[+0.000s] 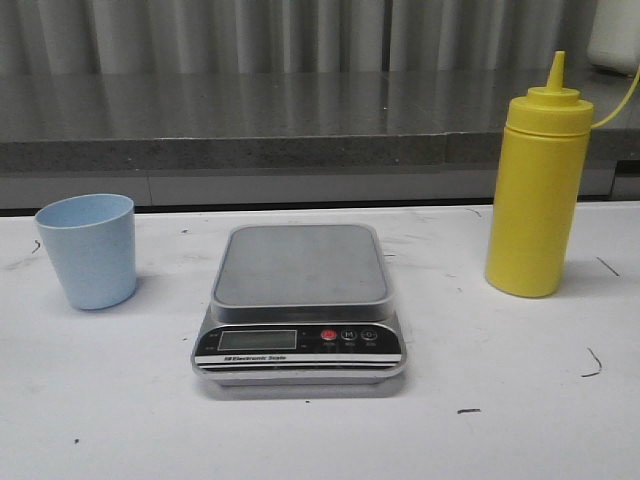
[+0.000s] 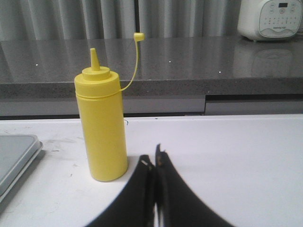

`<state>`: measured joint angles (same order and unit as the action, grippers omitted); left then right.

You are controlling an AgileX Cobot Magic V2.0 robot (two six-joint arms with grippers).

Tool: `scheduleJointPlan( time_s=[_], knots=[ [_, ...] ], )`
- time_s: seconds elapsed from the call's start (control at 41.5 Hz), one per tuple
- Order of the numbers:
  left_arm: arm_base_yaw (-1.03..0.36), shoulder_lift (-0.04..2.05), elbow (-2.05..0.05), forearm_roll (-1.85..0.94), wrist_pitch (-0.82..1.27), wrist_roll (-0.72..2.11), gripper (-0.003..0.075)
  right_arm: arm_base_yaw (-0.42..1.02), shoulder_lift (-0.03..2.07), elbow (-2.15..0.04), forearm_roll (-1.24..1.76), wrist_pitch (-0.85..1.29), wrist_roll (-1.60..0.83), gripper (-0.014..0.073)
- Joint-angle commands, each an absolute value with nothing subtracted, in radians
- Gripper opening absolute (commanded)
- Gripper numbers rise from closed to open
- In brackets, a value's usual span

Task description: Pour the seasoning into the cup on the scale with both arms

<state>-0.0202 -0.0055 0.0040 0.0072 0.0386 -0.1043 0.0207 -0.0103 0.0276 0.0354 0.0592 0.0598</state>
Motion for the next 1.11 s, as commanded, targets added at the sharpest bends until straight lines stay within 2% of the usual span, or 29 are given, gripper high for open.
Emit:
scheduleJointPlan(
  time_s=[0.0,0.843,0.964,1.084],
  knots=[
    [-0.026,-0.022,0.030,0.008,-0.046,-0.111,-0.0020,0.016,-0.026,0.022,0.029,-0.025,0.059,-0.0068],
    [-0.026,-0.022,0.030,0.008,-0.073,-0.111,-0.0020,0.016,-0.026,0.021,0.029,-0.060,0.059,-0.0068],
    [-0.026,-0.022,0.010,0.008,-0.146,-0.111,-0.0020,0.016,-0.026,-0.032,0.028,-0.044,0.059,-0.0068],
    [-0.026,-0.018,-0.077,0.008,-0.131,-0.111,-0.0020,0.016,-0.026,-0.137,0.008,0.025,0.058,-0.0068]
  ],
)
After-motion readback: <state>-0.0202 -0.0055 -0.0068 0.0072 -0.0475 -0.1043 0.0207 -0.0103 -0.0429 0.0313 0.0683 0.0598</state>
